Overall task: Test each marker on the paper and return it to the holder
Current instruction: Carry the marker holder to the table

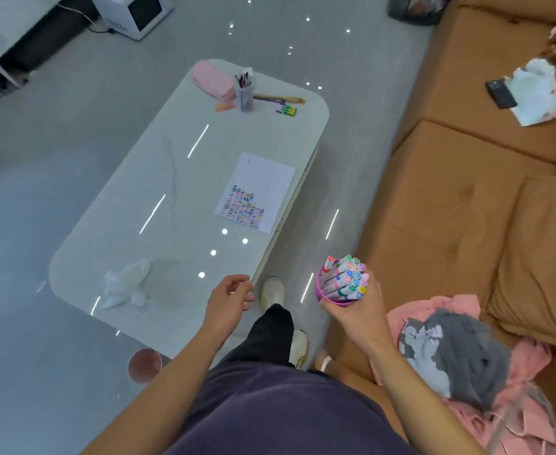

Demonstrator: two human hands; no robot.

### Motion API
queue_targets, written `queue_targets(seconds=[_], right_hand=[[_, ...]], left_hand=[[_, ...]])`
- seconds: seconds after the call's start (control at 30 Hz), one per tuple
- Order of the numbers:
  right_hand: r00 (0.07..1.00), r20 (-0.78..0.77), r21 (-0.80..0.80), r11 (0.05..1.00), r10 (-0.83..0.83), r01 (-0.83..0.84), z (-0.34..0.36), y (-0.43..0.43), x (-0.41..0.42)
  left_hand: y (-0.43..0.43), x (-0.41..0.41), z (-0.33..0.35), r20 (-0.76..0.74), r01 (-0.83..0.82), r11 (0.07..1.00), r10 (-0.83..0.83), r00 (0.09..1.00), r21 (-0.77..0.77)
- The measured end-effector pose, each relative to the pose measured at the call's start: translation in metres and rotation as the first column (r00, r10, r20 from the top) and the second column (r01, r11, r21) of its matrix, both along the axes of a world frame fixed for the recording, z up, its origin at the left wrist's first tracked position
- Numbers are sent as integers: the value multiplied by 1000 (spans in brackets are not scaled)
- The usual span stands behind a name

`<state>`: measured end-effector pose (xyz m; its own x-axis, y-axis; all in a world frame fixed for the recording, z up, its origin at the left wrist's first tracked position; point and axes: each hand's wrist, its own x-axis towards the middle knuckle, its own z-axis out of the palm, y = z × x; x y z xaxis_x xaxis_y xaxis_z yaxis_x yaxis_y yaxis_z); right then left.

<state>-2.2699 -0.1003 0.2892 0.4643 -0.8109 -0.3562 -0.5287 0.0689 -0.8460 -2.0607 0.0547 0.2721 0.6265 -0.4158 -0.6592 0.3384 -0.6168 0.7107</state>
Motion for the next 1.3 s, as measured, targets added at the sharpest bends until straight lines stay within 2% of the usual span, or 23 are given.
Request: queue_targets(seconds=[0.23,0.37,0.57,0.7,0.87,1.07,1.2,1.3], right_hand=[[990,-86,-7,993,115,-116,-14,-66,53],[957,-135,-23,965,257,-262,-20,-104,89],[921,-79,0,924,381,-382,-12,-144,145],[874,-115,33,882,471,-471,-18,-168,177],[794,-110,11,799,598,-601,-27,-202,211],[659,-68,27,661,749,-750,-25,-252,245],[530,-83,30,534,844,-845,-35,-289,264],[468,-81,37,472,880,-881,-44,-309,270]], left_hand=[[-46,36,-11,0,-82,997,82,997,11],[-68,58,-11,46,-96,995,95,994,15],[-94,83,-13,59,-157,987,155,986,20],[-107,88,-12,29,-268,963,267,963,22],[-129,91,-10,54,-388,921,385,921,46],[-176,74,-19,110,-462,881,452,885,100],[-211,62,-31,68,-625,776,622,780,86],[-231,51,-40,43,-737,672,736,676,76]])
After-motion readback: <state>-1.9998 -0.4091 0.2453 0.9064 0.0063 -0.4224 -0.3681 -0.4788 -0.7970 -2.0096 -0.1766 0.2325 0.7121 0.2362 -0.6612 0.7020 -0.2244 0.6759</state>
